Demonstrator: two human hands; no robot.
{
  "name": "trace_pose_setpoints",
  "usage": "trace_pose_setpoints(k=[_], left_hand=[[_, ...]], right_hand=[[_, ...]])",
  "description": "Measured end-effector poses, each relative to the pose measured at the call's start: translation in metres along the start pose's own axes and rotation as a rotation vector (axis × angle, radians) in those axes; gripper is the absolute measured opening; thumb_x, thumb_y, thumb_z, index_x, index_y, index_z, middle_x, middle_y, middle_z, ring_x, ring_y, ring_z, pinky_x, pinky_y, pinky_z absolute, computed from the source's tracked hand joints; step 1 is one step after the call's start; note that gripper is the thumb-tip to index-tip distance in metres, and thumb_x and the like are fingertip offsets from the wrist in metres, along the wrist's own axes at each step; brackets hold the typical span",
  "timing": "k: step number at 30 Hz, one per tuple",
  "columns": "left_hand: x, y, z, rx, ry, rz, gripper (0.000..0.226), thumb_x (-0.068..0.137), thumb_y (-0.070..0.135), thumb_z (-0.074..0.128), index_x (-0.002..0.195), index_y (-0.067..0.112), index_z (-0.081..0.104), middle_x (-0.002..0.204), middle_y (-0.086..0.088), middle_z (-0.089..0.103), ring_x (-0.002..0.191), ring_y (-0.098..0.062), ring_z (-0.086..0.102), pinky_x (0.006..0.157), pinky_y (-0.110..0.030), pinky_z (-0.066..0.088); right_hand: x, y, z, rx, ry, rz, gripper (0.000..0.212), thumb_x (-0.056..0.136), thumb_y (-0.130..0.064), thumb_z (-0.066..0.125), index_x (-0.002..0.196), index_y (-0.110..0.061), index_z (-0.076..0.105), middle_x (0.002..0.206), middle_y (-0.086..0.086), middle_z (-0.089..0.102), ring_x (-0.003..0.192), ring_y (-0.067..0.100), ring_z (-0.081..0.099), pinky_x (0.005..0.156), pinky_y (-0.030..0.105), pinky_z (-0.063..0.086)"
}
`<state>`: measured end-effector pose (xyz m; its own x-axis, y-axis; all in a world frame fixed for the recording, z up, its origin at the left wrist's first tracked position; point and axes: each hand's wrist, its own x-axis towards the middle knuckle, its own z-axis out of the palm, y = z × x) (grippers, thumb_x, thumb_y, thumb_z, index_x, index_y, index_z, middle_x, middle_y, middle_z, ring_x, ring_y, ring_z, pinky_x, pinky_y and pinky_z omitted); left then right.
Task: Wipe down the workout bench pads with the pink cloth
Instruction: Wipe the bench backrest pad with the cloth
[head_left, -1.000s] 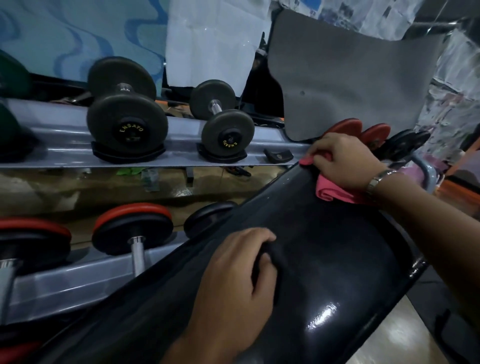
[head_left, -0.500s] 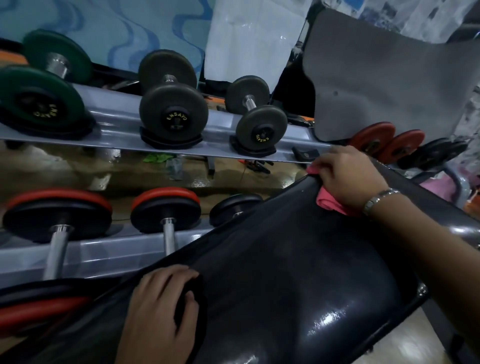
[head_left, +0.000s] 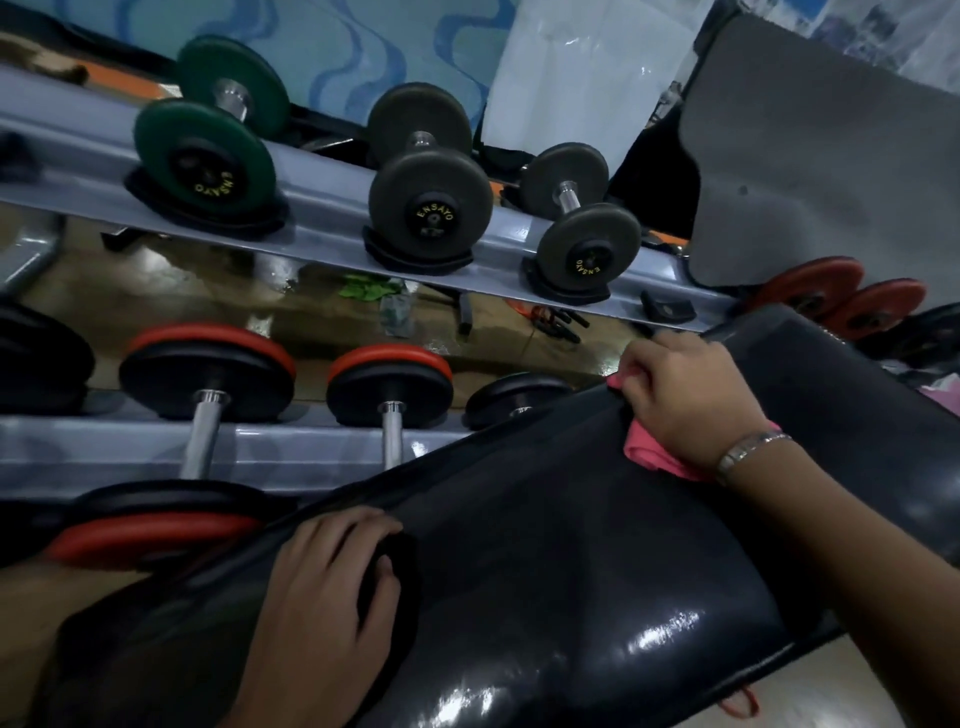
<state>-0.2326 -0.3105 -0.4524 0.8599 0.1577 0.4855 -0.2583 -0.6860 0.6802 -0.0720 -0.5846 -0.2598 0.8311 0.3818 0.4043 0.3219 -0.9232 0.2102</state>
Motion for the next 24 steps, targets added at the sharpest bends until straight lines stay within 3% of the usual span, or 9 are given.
trace_pose_setpoints(k=[4, 8, 11, 14, 17, 20, 24], left_hand=[[-0.009, -0.01, -0.014, 0.032, -0.027, -0.035, 0.034, 0.09, 0.031, 0.046, 0.114, 0.023, 0.068, 0.119, 0.01, 0.062, 0.115, -0.012, 0.053, 0.099, -0.026, 0.035], [-0.017, -0.024, -0.024, 0.07, -0.055, -0.069, 0.035, 0.089, 0.032, 0.046, 0.117, 0.024, 0.066, 0.12, 0.01, 0.062, 0.114, -0.013, 0.054, 0.099, -0.028, 0.035], [-0.025, -0.034, -0.031, 0.088, -0.061, -0.076, 0.036, 0.089, 0.031, 0.047, 0.118, 0.022, 0.066, 0.12, 0.007, 0.064, 0.113, -0.016, 0.055, 0.099, -0.03, 0.037], [-0.036, -0.046, -0.041, 0.122, -0.093, -0.058, 0.038, 0.09, 0.032, 0.047, 0.122, 0.021, 0.065, 0.122, 0.007, 0.062, 0.116, -0.015, 0.054, 0.102, -0.03, 0.037], [-0.047, -0.062, -0.052, 0.162, -0.123, -0.056, 0.04, 0.092, 0.034, 0.047, 0.125, 0.023, 0.064, 0.124, 0.009, 0.06, 0.117, -0.012, 0.053, 0.101, -0.028, 0.036], [-0.06, -0.075, -0.06, 0.209, -0.126, -0.069, 0.043, 0.091, 0.035, 0.048, 0.126, 0.021, 0.067, 0.125, 0.007, 0.062, 0.114, -0.017, 0.057, 0.096, -0.032, 0.04], [-0.075, -0.086, -0.061, 0.228, -0.123, -0.128, 0.046, 0.09, 0.036, 0.047, 0.127, 0.02, 0.069, 0.125, 0.005, 0.064, 0.114, -0.019, 0.059, 0.097, -0.033, 0.041]], right_hand=[[-0.01, -0.013, 0.005, 0.005, -0.048, -0.034, 0.04, 0.089, -0.038, 0.04, 0.095, -0.022, 0.076, 0.092, 0.004, 0.066, 0.09, 0.034, 0.06, 0.077, 0.045, 0.05], [-0.009, -0.017, -0.003, 0.021, -0.071, -0.057, 0.027, 0.086, -0.04, 0.049, 0.087, -0.027, 0.072, 0.09, -0.006, 0.064, 0.091, 0.027, 0.061, 0.08, 0.044, 0.046], [-0.008, -0.026, 0.007, -0.035, -0.003, 0.021, 0.024, 0.091, -0.033, 0.055, 0.089, -0.018, 0.073, 0.086, 0.003, 0.063, 0.087, 0.035, 0.059, 0.076, 0.044, 0.046], [-0.017, -0.032, 0.01, 0.047, -0.048, -0.1, 0.016, 0.091, -0.026, 0.061, 0.095, -0.021, 0.077, 0.087, 0.002, 0.065, 0.087, 0.033, 0.061, 0.077, 0.048, 0.051], [-0.015, -0.036, 0.002, 0.05, -0.093, -0.121, 0.007, 0.088, -0.03, 0.065, 0.085, -0.026, 0.071, 0.084, -0.004, 0.063, 0.087, 0.028, 0.062, 0.078, 0.046, 0.047], [-0.011, -0.047, 0.013, 0.001, -0.023, -0.033, 0.022, 0.088, -0.035, 0.052, 0.085, -0.022, 0.07, 0.084, 0.001, 0.062, 0.085, 0.034, 0.06, 0.075, 0.043, 0.045], [-0.021, -0.059, 0.019, 0.073, -0.09, -0.141, 0.02, 0.09, -0.026, 0.057, 0.094, -0.023, 0.076, 0.086, 0.003, 0.065, 0.085, 0.032, 0.06, 0.077, 0.047, 0.051]])
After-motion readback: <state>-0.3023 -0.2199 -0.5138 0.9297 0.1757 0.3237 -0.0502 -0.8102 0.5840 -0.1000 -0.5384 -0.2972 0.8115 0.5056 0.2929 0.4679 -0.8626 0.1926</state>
